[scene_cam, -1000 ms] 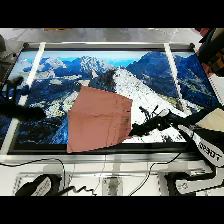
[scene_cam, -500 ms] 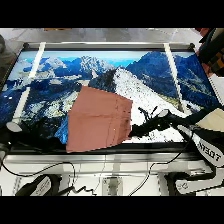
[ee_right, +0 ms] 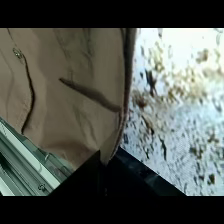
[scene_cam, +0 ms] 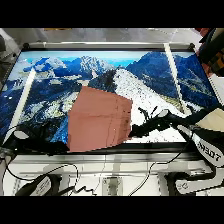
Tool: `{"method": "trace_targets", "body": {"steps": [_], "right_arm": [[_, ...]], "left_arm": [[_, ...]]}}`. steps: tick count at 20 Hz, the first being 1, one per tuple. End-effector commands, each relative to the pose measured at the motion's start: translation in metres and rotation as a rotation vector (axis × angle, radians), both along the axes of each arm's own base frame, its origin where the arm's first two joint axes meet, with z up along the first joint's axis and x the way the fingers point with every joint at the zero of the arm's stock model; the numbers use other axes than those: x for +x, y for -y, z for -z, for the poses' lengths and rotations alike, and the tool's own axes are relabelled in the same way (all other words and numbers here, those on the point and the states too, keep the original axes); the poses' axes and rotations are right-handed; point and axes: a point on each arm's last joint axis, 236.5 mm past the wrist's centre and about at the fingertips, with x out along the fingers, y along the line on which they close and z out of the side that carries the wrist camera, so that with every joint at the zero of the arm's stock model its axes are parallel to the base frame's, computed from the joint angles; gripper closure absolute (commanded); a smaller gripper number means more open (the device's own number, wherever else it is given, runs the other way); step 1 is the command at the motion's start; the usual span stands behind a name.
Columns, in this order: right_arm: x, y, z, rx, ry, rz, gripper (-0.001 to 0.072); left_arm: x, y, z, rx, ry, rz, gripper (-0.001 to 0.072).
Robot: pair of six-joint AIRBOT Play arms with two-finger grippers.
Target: Fold the clothes and pants, and hang the long-sleeved shirts on hangers.
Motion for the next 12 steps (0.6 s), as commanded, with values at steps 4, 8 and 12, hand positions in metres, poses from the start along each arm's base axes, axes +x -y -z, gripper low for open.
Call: {"method": "trace_targets", "body": {"steps": [4,8,12], "right_arm": [[-0.001,-0.001,-0.001,0.003,-0.002,-0.001,0.0693],[-0.004,-0.006,-0.018,0.049,-0.001,-0.074,0.0693],[0.019,-0.013,-0.068,0.086,0.148,-0.113,0.0694]], "left_arm": [[0.012,0.023,0.016,-0.050,0.021,0.020,0.0311],[-0.009,0.041,0.014,-0.103,-0.022,0.164,0.0615],[0.003,0.046,-0.022,-0.175,-0.003,0.260,0.0693]]}}
